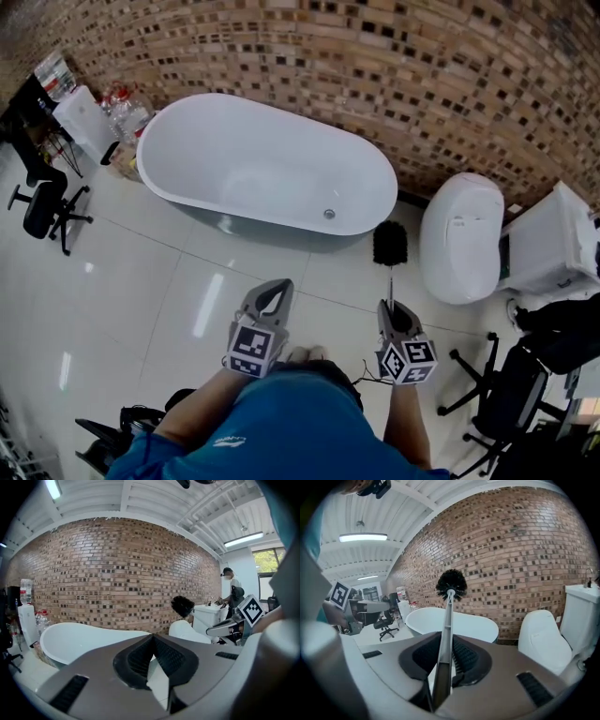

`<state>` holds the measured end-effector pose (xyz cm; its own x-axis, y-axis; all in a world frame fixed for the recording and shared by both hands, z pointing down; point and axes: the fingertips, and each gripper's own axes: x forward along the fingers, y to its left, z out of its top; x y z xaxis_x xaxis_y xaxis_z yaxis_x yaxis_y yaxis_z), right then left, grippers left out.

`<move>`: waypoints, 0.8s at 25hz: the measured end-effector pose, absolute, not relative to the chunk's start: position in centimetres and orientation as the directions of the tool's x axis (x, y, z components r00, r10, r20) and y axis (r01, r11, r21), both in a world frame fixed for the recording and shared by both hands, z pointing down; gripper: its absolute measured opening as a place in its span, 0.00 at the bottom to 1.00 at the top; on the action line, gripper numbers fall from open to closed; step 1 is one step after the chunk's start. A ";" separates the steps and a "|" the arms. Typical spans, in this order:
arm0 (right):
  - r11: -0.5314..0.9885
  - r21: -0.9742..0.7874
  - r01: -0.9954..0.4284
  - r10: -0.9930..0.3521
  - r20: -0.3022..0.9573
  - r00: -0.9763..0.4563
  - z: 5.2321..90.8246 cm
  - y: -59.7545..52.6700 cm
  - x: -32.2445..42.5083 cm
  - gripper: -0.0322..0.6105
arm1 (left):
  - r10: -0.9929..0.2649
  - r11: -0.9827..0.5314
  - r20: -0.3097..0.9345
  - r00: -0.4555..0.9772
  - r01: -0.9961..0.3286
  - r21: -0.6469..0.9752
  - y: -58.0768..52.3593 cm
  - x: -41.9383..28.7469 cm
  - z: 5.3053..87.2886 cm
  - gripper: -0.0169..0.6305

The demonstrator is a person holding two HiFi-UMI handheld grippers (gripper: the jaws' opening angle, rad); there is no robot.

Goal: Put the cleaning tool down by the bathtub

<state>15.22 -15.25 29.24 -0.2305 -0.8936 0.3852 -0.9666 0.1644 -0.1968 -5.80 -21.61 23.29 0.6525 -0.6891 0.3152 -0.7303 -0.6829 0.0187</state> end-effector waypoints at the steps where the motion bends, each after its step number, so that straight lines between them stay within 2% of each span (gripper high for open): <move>1: 0.191 -0.201 -0.961 -0.887 0.384 -0.257 29.5 -16.0 14.8 0.17 | -0.702 -0.669 0.321 0.636 -0.744 0.012 -21.9 -6.2 23.3 0.02; 9: 0.392 -0.140 -0.909 -0.794 0.449 -0.411 31.3 -21.4 7.9 0.17 | -0.773 -0.531 0.373 0.514 -0.845 0.063 -24.0 -12.6 27.1 0.02; 20: 0.575 0.012 -0.818 -0.659 0.600 -0.454 35.3 -28.6 -8.0 0.17 | -0.812 -0.481 0.334 0.478 -0.873 0.081 -31.4 -26.3 28.1 0.02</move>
<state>-8.01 -28.62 35.25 -0.4538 -0.6586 0.6002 -0.8183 0.5747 0.0120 -26.29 -31.41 28.08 0.4782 -0.8121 0.3344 -0.8731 -0.4806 0.0814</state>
